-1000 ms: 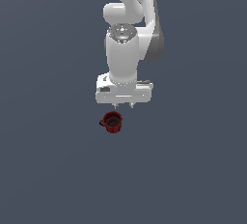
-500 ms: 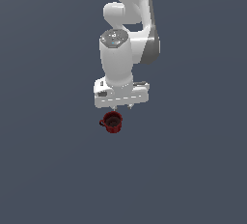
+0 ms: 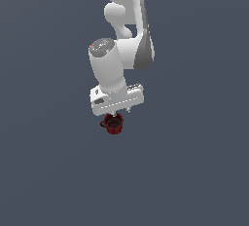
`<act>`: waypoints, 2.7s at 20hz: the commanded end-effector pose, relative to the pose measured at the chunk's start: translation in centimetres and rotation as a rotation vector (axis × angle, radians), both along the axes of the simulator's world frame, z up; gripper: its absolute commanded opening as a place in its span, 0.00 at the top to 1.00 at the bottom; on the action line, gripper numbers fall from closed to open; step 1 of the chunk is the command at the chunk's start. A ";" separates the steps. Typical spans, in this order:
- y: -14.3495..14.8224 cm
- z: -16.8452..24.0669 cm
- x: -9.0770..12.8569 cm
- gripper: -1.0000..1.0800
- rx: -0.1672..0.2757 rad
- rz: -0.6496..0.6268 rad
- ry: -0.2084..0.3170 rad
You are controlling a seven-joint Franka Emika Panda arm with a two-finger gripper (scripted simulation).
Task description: Pick up the object and move it to a goal position.
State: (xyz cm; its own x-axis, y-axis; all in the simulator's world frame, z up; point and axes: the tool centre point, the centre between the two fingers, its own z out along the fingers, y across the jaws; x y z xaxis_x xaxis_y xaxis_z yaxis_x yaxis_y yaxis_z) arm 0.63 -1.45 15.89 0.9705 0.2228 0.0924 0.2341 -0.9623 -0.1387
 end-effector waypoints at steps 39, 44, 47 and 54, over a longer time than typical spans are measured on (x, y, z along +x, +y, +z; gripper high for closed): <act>-6.7 -5.6 1.0 0.38 0.217 0.390 -0.371; -7.3 -5.9 1.1 0.38 0.219 0.410 -0.406; -7.6 -6.0 1.1 0.38 0.219 0.417 -0.420; -7.8 -6.0 1.1 0.38 0.218 0.421 -0.429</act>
State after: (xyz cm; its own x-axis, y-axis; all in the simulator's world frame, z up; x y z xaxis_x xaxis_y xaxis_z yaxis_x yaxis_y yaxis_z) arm 1.70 -9.29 9.86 0.6707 0.5091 0.5395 0.6642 -0.7360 -0.1311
